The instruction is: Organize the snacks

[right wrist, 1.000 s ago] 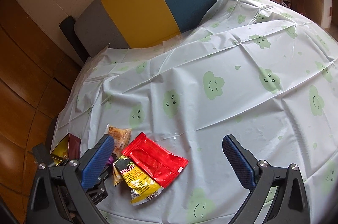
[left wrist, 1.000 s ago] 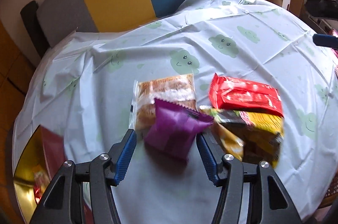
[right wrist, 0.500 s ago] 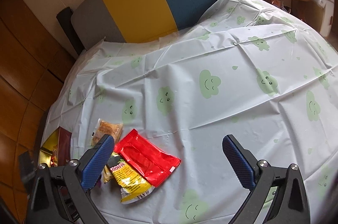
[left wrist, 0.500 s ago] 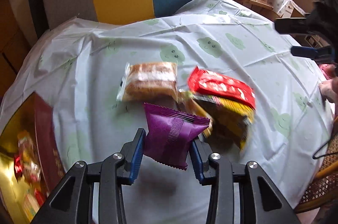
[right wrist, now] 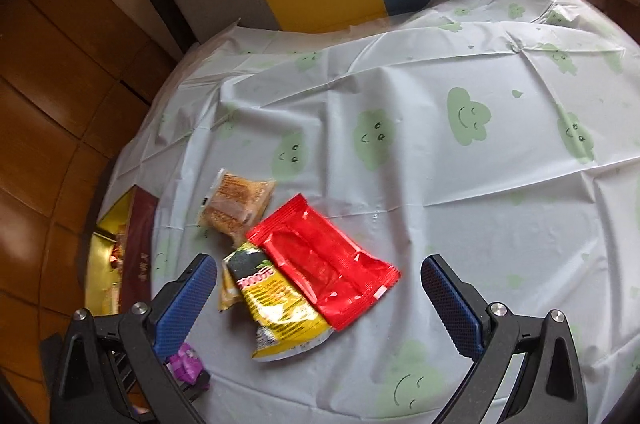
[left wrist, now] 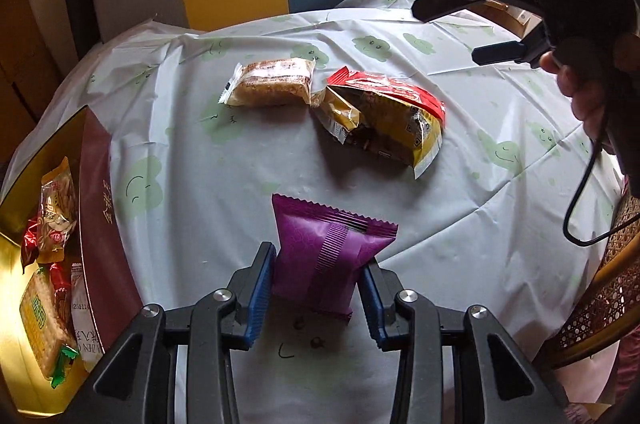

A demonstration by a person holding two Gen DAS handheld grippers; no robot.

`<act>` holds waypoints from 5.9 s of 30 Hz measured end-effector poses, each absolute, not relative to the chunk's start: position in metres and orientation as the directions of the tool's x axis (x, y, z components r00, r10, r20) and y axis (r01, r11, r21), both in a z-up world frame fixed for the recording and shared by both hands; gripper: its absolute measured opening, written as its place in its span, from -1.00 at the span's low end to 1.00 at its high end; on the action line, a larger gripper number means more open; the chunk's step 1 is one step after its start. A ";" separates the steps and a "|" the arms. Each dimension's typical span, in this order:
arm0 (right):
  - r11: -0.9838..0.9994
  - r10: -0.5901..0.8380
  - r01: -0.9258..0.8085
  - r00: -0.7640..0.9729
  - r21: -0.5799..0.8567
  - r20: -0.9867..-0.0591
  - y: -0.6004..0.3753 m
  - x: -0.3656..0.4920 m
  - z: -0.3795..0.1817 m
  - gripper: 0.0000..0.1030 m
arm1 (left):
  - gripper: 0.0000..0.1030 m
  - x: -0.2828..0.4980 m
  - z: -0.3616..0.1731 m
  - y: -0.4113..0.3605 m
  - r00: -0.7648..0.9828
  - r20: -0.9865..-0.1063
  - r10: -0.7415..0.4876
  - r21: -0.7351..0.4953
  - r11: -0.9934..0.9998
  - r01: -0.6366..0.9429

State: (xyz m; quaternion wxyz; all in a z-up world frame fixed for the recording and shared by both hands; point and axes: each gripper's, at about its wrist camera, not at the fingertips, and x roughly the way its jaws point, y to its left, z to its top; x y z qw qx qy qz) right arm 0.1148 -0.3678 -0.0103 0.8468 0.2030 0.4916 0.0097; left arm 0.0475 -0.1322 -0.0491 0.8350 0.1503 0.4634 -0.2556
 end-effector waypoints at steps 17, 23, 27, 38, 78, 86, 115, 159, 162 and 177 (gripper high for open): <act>0.996 0.045 0.049 0.375 0.068 -0.926 -0.329 0.155 -0.064 0.40 | -0.19 0.050 -0.064 -0.124 0.446 -0.836 -0.318 -0.029 0.839 0.544; 0.993 -0.011 0.110 0.387 0.035 -0.922 -0.344 0.156 -0.058 -0.05 | -0.19 0.052 -0.065 -0.124 0.442 -0.838 -0.321 -0.034 0.838 0.544; 0.984 -0.027 0.172 0.373 0.041 -0.927 -0.357 0.157 -0.060 0.13 | -0.19 0.052 -0.065 -0.123 0.441 -0.838 -0.322 -0.041 0.842 0.539; 0.993 0.012 0.106 0.393 0.058 -0.920 -0.339 0.161 -0.057 0.30 | -0.19 0.051 -0.065 -0.123 0.443 -0.836 -0.324 -0.043 0.844 0.535; 0.996 -0.089 0.056 0.363 -0.073 -0.927 -0.333 0.152 -0.075 0.17 | -0.18 0.048 -0.065 -0.124 0.463 -0.833 -0.302 -0.020 0.853 0.522; 0.996 -0.094 0.046 0.377 -0.082 -0.922 -0.326 0.148 -0.073 0.08 | -0.19 0.048 -0.065 -0.126 0.470 -0.834 -0.290 -0.003 0.853 0.521; 0.993 -0.112 0.011 0.405 -0.118 -0.907 -0.322 0.145 -0.072 0.08 | -0.22 0.028 0.002 -0.107 0.627 -0.740 -0.245 0.074 0.896 0.438; 0.987 -0.143 -0.005 0.428 -0.160 -0.892 -0.317 0.140 -0.070 0.08 | -0.21 0.118 -0.018 0.160 0.503 -0.857 -0.110 -0.233 0.954 -0.189; 0.987 -0.143 -0.005 0.428 -0.160 -0.892 -0.317 0.140 -0.070 0.08 | -0.21 0.131 -0.028 0.157 0.475 -0.875 -0.099 -0.211 0.959 -0.190; 0.985 -0.153 -0.005 0.430 -0.172 -0.890 -0.316 0.140 -0.070 0.09 | -0.18 0.167 -0.059 0.156 0.390 -0.920 -0.031 -0.113 0.975 -0.189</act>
